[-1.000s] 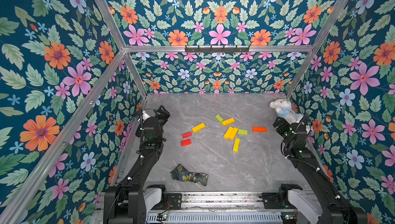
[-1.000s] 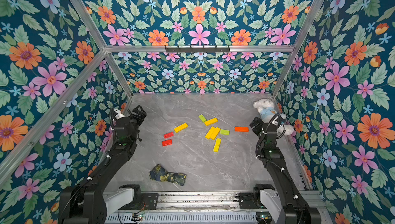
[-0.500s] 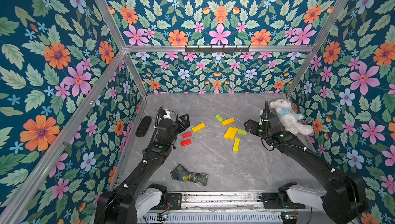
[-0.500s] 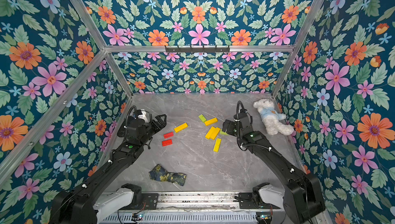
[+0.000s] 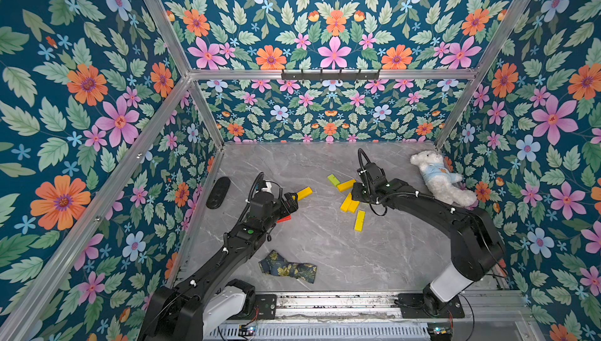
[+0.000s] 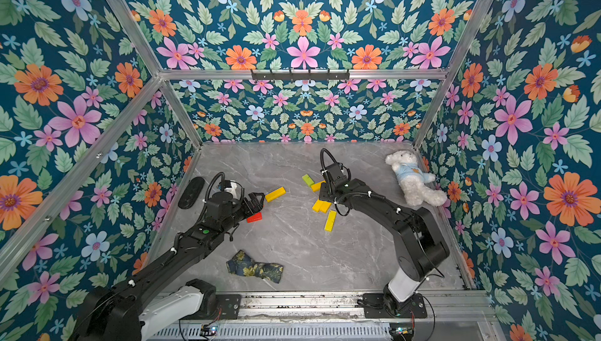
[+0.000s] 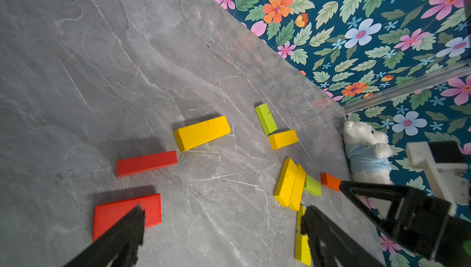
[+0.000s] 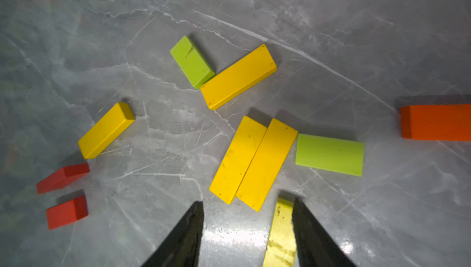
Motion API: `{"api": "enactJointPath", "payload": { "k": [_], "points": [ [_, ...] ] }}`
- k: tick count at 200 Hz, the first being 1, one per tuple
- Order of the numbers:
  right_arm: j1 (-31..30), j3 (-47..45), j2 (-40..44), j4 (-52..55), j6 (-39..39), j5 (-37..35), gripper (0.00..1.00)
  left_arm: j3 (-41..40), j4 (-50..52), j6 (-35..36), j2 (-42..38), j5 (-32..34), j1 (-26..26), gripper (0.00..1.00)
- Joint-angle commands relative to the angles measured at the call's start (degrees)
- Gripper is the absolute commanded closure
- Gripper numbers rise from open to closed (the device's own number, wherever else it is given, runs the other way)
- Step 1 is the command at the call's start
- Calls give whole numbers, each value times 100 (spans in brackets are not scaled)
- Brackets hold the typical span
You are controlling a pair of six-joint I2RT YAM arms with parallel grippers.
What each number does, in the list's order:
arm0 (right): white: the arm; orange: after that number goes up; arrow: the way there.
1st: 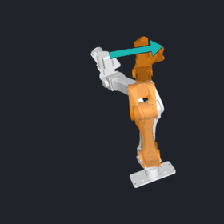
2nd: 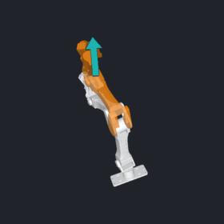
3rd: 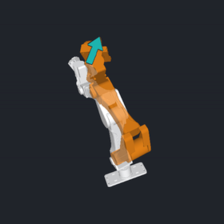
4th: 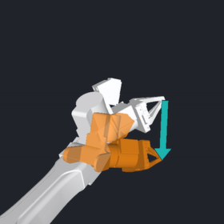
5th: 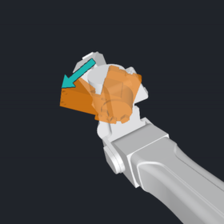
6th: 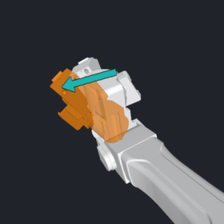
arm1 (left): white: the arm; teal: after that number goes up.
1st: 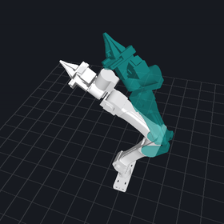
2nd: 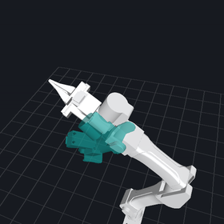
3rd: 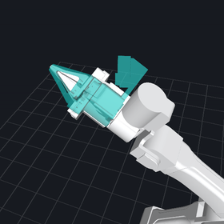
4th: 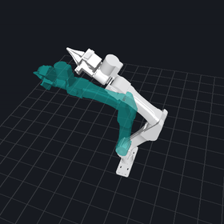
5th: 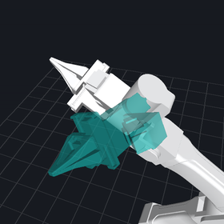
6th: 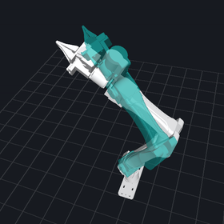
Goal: Assemble the letter h with building blocks
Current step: Pick up the building block from the center of the board.
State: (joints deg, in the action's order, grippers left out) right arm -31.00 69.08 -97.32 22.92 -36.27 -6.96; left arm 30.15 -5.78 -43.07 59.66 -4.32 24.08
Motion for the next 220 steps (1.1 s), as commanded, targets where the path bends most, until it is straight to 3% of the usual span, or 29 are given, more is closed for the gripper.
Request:
{"api": "enactJointPath", "payload": {
  "k": [1, 25, 56, 82, 142, 220],
  "points": [
    [130, 198, -281, 584, -635, -254, 38, -9, 24, 53, -39, -16, 27, 0],
    [615, -58, -379, 346, -1268, 158, 33, -44, 32, 60, -42, -77, 54, 0],
    [1108, -241, -199, 924, -2158, -257, 18, -87, 3, 43, -93, -245, 71, 0],
    [1428, -506, 98, 1128, -2916, -327, 12, -140, -94, -2, -206, -365, 97, 0],
    [2160, 264, -514, 1847, -3553, 0, 12, -154, -116, -9, -533, -574, 116, 0],
    [2255, 1181, -1367, 2376, -3780, 178, 16, -343, 9, 30, -899, -588, 124, 0]
  ]
}}
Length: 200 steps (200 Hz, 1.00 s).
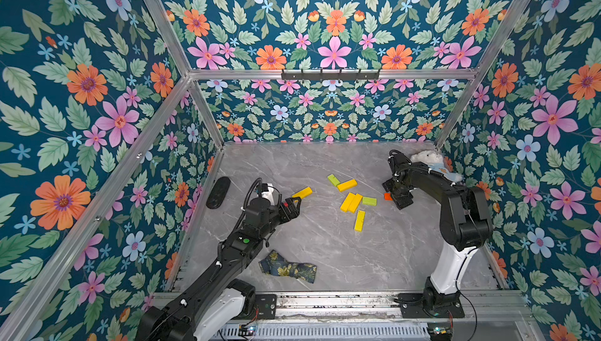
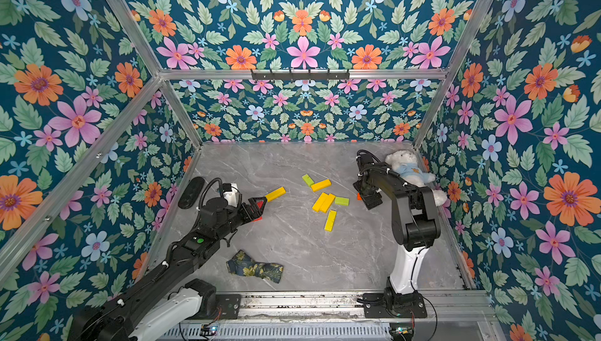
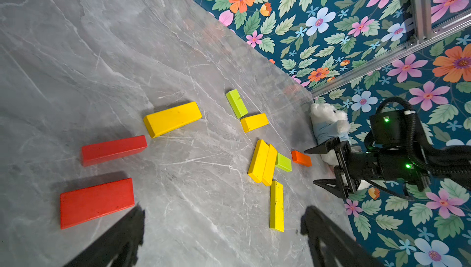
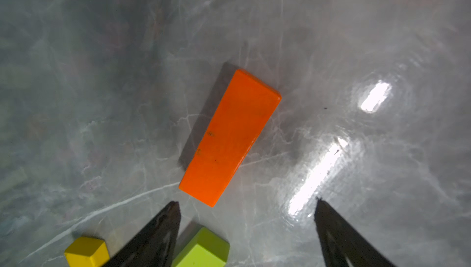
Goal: Assemble the letter h with building blocks
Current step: Pick up the building block from the center of the board.
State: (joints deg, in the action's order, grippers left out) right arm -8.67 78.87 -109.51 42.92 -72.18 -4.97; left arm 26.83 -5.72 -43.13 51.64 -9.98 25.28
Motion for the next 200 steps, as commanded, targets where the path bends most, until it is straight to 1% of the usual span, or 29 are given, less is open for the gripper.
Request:
{"api": "enactJointPath", "payload": {
  "k": [1, 43, 73, 132, 156, 189, 200],
  "points": [
    [27, 218, -157, 380, -186, -21, 16, -11, 10, 35, -99, -17, 4, 0],
    [143, 647, -503, 619, -78, 20, 19, -27, 173, 102, -282, 77, 4, 0],
    [207, 721, -621, 604, -85, 91, 20, -24, 254, 156, -421, 150, 4, 0],
    [328, 952, -901, 560, 103, 242, 26, 42, 321, 235, -330, 109, 6, 0],
    [330, 904, -1001, 464, 136, 350, 28, 58, 327, 258, -328, 144, 6, 0],
    [327, 756, -1015, 263, 267, 409, 37, 111, 386, 271, -264, 207, 6, 0],
    [329, 720, -1019, 228, 371, 418, 42, 112, 387, 272, -246, 216, 7, 0]
  ]
}}
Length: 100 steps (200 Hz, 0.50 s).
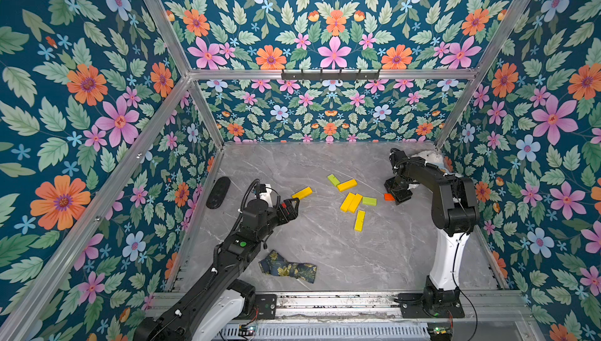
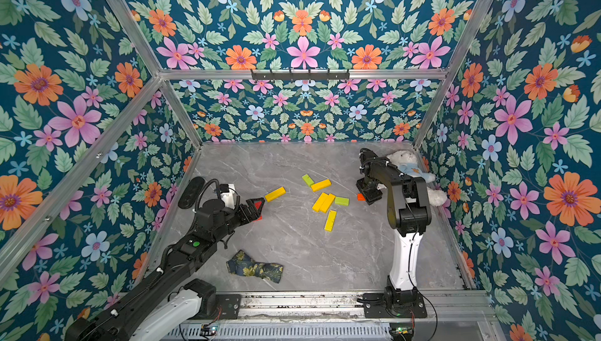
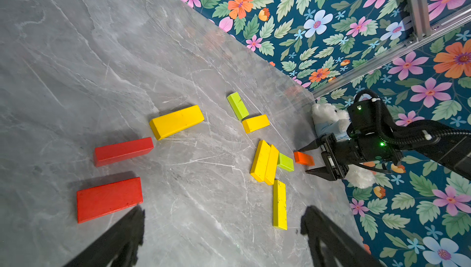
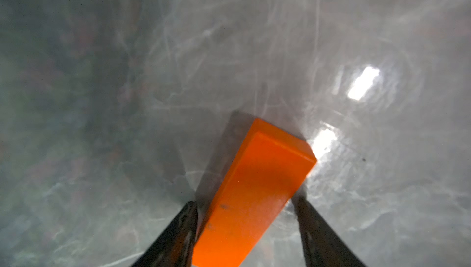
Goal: Assemble the letter h with building blocks
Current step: Pick up the building block from the center of the board.
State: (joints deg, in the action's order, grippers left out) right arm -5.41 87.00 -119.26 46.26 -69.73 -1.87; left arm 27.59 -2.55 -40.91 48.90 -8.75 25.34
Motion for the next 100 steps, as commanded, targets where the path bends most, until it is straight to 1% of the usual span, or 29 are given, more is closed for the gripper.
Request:
{"api": "enactJointPath", "payload": {
  "k": [1, 39, 63, 100],
  "points": [
    [0, -99, -45, -107, 135, 108, 43, 35, 70, 48, 29, 98, -1, 0],
    [-8, -304, 50, -296, 655, -20, 57, 67, 104, 70, 89, 120, -3, 0],
    [-15, -502, 288, -547, 1182, -150, 66, 88, 131, 83, 133, 111, -3, 0],
    [-218, -947, 898, -1051, 2165, -361, 71, 156, 152, 115, 220, 89, -2, 0]
  ]
}}
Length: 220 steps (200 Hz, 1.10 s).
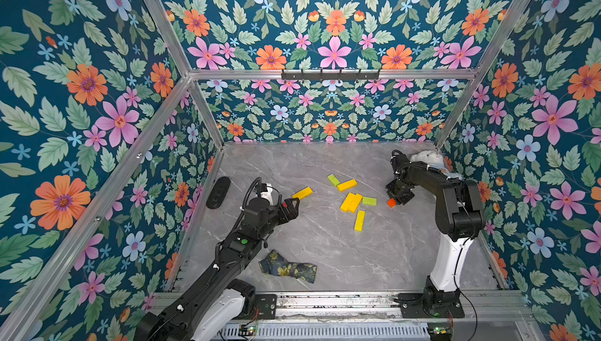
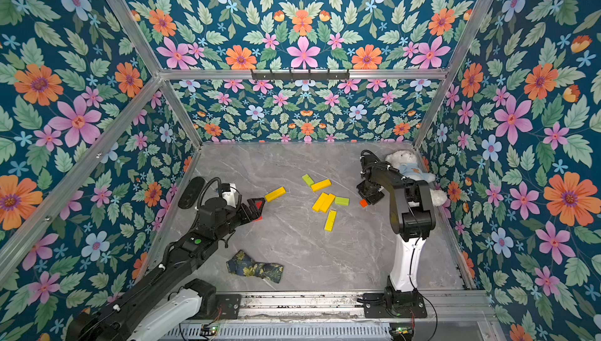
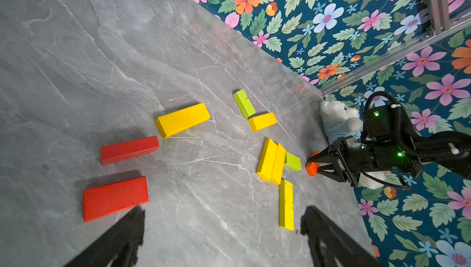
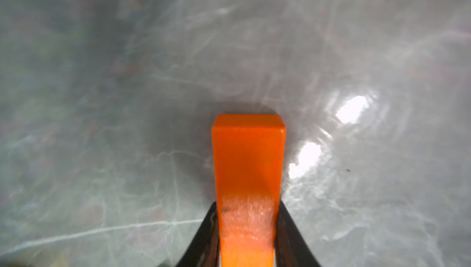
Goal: Assemble the letter h with building blocks
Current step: Pick up the building block from the center of the board, then place the building block at the center of the board.
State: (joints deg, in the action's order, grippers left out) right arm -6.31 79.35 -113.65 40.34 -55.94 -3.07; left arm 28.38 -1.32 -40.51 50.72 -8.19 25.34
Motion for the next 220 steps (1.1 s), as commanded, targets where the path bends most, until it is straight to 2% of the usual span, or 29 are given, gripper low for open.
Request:
{"api": "enactJointPath", "payload": {
  "k": [1, 48, 79, 110, 141, 170, 220],
  "points": [
    [-140, -191, 357, -466, 808, -253, 71, 83, 33, 77, 41, 34, -2, 0],
    [-983, -364, 1381, -589, 1890, -457, 73, 141, 166, 140, -22, 125, -3, 0],
    [-1897, -43, 1451, -328, 2252, -386, 72, 150, 193, 131, -18, 170, -3, 0],
    [-2716, 434, 1066, -117, 2325, -297, 71, 194, 259, 144, -22, 186, -3, 0],
    [-3396, 1188, 254, 183, 2318, -349, 71, 212, 329, 147, -66, 233, -1, 0],
    [-3701, 1674, -388, 264, 2150, -57, 71, 203, 408, 158, -132, 304, -3, 0],
    [-4086, 2083, -1011, 278, 1800, -58, 71, 194, 435, 175, -168, 343, 4, 0]
  ]
}}
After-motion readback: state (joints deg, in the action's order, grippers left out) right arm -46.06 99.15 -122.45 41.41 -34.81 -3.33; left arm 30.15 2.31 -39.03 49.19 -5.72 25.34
